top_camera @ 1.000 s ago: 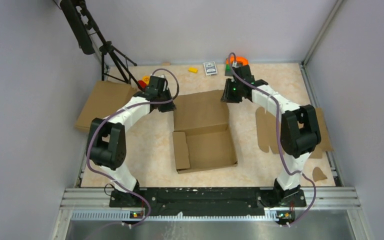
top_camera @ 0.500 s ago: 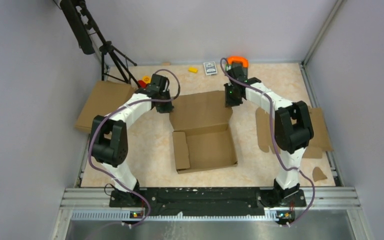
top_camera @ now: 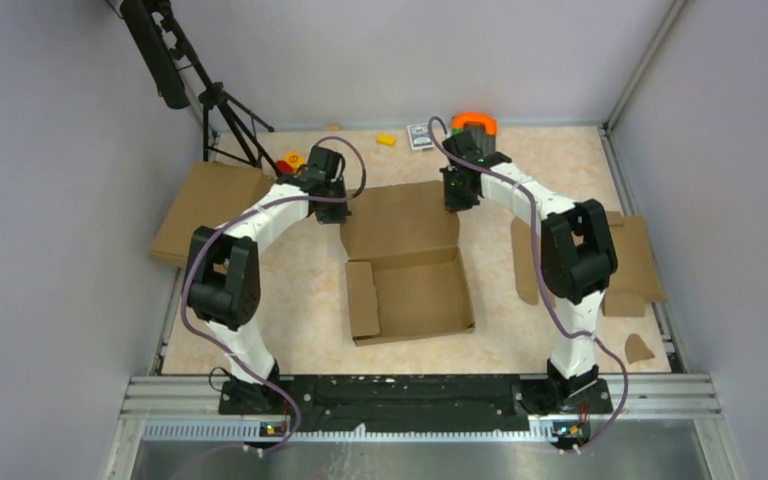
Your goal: Fold the paper box
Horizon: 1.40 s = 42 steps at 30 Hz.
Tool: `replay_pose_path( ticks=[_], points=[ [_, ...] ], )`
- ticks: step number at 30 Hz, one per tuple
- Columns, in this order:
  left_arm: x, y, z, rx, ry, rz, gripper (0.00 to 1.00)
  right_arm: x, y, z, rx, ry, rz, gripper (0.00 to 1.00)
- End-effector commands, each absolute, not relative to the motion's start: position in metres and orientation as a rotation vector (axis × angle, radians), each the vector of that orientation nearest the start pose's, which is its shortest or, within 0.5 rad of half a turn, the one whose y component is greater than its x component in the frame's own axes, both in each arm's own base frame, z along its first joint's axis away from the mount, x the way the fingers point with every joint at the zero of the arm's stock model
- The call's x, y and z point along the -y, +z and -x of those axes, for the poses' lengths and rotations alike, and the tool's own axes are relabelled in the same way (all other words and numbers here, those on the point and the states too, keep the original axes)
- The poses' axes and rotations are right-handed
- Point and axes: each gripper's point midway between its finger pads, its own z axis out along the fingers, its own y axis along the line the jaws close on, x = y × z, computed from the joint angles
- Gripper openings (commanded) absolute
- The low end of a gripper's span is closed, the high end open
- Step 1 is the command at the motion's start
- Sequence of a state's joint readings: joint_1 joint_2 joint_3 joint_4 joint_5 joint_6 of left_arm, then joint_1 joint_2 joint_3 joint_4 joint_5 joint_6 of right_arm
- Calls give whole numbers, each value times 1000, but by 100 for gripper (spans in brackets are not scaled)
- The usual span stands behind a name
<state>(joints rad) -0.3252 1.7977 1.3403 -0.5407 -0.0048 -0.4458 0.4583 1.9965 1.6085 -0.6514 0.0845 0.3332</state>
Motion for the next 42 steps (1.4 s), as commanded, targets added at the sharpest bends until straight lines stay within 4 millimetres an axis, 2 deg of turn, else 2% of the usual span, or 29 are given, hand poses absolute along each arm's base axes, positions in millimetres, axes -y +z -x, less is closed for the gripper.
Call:
replay_pose_path(
  ticks=[1,9,15,19,22,24,25,27,32,36,40,42],
  points=[
    [157,140,-418,-2372,-282,132,0,-211,142,-446,-2409,168,85,0],
    [162,177,-409,-2139,-273,120,0,-207,183,-455,-2165,225,-46,0],
    [168,193,-398,-1962,-197,103,0,-209,198,-449,-2002,234,-39,0],
    [168,194,-393,-1903,-176,95,0,-208,210,-446,-1874,255,-30,0],
    [168,192,-390,-1884,-159,93,0,-204,219,-443,-1761,272,-19,8],
    [171,195,-383,-1831,-156,77,0,-198,217,-434,-1689,267,-6,11],
    [170,190,-375,-1803,-152,69,0,-195,219,-429,-1643,261,-11,13],
    [171,194,-366,-1735,-176,67,0,-190,226,-419,-1561,264,-15,15],
    [174,188,-352,-1706,-189,82,0,-193,222,-407,-1535,284,-8,17],
    [182,195,-346,-1666,-196,75,0,-199,227,-398,-1492,281,10,16],
    [186,206,-349,-1618,-186,63,0,-207,236,-401,-1477,288,15,16],
    [187,214,-356,-1599,-159,70,0,-209,240,-406,-1471,273,20,13]
  ],
)
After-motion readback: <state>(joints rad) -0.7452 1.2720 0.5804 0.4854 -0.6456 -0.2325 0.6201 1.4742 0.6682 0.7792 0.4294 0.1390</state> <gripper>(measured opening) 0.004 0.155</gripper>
